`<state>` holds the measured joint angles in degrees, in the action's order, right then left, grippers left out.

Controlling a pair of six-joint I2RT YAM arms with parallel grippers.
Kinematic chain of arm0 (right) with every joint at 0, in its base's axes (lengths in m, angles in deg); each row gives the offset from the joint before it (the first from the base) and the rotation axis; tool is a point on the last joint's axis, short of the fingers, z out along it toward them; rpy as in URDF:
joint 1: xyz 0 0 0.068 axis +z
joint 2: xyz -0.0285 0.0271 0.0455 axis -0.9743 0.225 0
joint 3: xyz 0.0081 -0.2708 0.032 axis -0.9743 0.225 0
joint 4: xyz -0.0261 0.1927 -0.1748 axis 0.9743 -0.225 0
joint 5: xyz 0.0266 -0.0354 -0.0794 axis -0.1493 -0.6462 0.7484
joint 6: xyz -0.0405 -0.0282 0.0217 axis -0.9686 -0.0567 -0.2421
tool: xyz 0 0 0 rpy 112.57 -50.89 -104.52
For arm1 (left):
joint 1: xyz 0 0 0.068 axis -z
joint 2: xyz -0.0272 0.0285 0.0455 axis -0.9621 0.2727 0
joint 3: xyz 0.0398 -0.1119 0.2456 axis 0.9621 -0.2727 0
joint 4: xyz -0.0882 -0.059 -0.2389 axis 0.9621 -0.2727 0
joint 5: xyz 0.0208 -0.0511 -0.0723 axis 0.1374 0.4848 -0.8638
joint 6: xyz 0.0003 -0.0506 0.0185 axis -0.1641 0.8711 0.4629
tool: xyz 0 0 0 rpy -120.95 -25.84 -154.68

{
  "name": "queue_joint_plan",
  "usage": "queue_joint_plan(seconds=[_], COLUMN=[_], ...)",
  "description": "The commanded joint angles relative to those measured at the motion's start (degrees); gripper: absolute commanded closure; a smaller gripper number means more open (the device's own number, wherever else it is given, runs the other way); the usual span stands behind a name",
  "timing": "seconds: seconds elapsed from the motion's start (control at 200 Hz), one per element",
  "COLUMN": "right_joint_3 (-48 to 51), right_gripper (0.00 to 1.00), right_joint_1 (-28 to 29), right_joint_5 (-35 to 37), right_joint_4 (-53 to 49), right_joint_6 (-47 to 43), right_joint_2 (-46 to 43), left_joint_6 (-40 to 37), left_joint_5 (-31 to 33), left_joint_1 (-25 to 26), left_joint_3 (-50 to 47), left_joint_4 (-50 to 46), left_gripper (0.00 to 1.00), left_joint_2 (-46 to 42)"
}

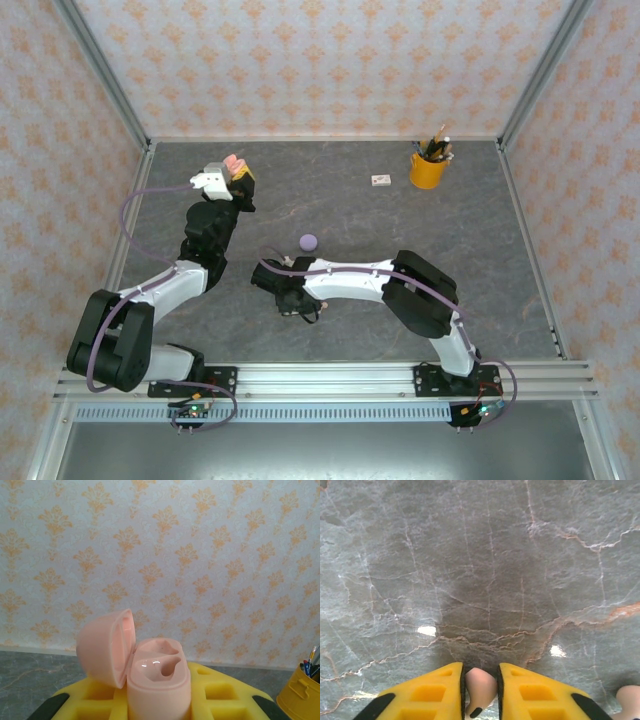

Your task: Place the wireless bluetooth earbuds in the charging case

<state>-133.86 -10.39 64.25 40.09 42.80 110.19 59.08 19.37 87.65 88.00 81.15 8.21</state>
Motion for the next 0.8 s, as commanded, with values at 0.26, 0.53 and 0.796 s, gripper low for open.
queue_joint_plan(seconds=[0.26, 0.53, 0.796], right_joint_3=[0.1, 0.8, 2.7], right_gripper=[0.81, 0.82, 0.82], right_joint_1=[0.9, 0.9, 0.4], right_joint_5=[0.6, 2.0, 5.3], right_joint_4=[1.4, 1.9, 1.7], right_joint_6=[-0.3, -5.6, -8.9], right_joint_2=[-0.7, -2.9, -7.3], left_joint_6=[0.5, 0.8, 0.6], left_joint_5=[-0.5, -1.5, -3.6], left_joint_1=[-0.3, -0.4, -0.3], left_joint_3=[0.6, 0.7, 0.2], left_joint_4=[2.5, 2.0, 2.0], left_gripper=[1.0, 1.0, 1.0], left_joint_2=[0.0, -0.1, -0.7])
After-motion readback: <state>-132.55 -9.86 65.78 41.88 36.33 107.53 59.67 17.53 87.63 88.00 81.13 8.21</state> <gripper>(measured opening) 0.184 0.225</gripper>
